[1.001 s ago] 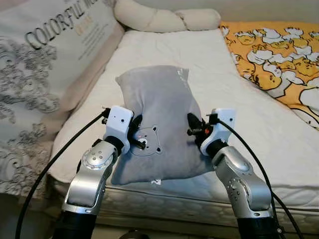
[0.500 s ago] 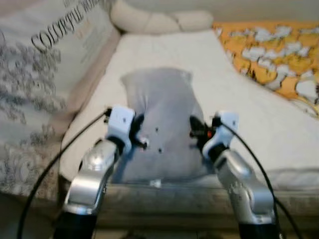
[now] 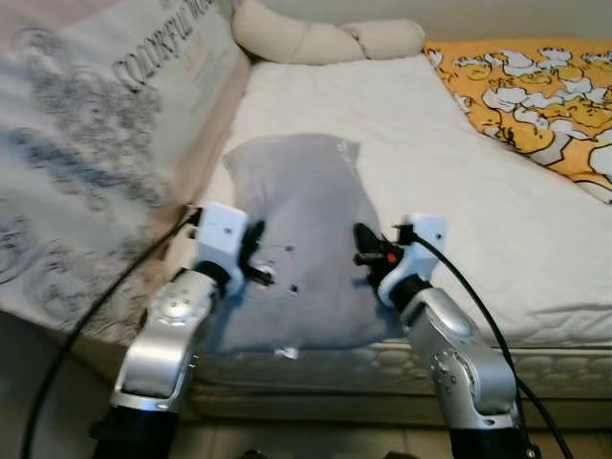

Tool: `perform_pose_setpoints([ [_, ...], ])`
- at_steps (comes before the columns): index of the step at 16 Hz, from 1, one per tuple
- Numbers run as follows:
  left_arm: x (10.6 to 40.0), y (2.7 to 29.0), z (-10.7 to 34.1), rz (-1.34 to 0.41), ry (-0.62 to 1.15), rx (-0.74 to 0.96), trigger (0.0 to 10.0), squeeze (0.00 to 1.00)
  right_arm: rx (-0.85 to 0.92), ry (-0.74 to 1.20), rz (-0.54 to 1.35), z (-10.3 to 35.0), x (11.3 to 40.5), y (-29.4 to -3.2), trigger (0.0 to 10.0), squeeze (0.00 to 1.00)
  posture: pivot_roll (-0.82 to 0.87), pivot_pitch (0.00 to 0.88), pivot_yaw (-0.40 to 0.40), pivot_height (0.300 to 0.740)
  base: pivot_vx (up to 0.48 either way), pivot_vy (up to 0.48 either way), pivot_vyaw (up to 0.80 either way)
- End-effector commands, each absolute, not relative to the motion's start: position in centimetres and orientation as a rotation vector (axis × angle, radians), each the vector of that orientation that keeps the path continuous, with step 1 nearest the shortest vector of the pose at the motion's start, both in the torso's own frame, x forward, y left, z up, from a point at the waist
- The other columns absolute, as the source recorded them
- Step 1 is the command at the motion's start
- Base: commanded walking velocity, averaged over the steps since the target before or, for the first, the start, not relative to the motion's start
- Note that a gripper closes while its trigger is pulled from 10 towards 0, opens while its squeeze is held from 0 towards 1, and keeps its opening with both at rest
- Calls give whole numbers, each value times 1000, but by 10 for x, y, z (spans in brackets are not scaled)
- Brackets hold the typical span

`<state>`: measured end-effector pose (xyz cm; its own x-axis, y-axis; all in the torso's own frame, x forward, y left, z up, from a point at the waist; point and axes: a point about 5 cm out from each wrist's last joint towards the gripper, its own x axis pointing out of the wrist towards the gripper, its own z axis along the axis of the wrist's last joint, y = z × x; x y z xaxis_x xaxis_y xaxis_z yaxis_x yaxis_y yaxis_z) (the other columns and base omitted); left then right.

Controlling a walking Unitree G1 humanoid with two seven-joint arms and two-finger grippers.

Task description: Clean up the room

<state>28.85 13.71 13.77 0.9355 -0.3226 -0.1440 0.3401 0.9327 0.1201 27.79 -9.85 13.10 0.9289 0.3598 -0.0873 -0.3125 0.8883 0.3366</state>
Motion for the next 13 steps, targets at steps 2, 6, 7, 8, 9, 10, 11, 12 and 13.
perform_pose_setpoints([
  [2, 290, 134, 145, -340, 87, 146, 10000, 0, 323, 129, 340, 135, 279, -104, 10000, 0, -87, 0, 65, 740, 0, 326, 0],
  [6, 289, 136, 146, -306, 95, 104, 10000, 0, 332, 131, 333, 135, 279, -104, 10000, 0, -82, 0, 58, 740, 0, 78, 0],
  [7, 289, 137, 148, -307, 75, 121, 10000, 0, 336, 135, 338, 135, 280, -103, 10000, 0, -80, 0, 57, 740, 0, 0, 0],
  [8, 289, 138, 149, -307, 63, 121, 10000, 0, 336, 140, 344, 135, 280, -102, 10000, 0, -79, 0, 57, 740, 0, 0, 0],
  [9, 290, 139, 150, -304, 62, 118, 10000, 0, 335, 141, 347, 135, 280, -102, 10000, 0, -78, 0, 56, 740, 277, 0, 0],
  [10, 290, 139, 150, -303, 63, 121, 10000, 0, 334, 142, 349, 134, 281, -101, 10000, 0, -76, 0, 58, 740, 304, 0, 0],
  [11, 291, 140, 150, -303, 64, 122, 10000, 0, 334, 143, 349, 134, 281, -101, 10000, 0, -76, 0, 58, 740, 307, 0, 0],
  [12, 291, 140, 151, -304, 65, 121, 10000, 0, 334, 144, 347, 134, 282, -101, 10000, 0, -78, 0, 61, 740, 307, 0, 0],
  [13, 291, 140, 151, -306, 67, 121, 10000, 0, 336, 143, 345, 135, 282, -101, 10000, 0, -78, 0, 64, 740, 311, 0, 0],
])
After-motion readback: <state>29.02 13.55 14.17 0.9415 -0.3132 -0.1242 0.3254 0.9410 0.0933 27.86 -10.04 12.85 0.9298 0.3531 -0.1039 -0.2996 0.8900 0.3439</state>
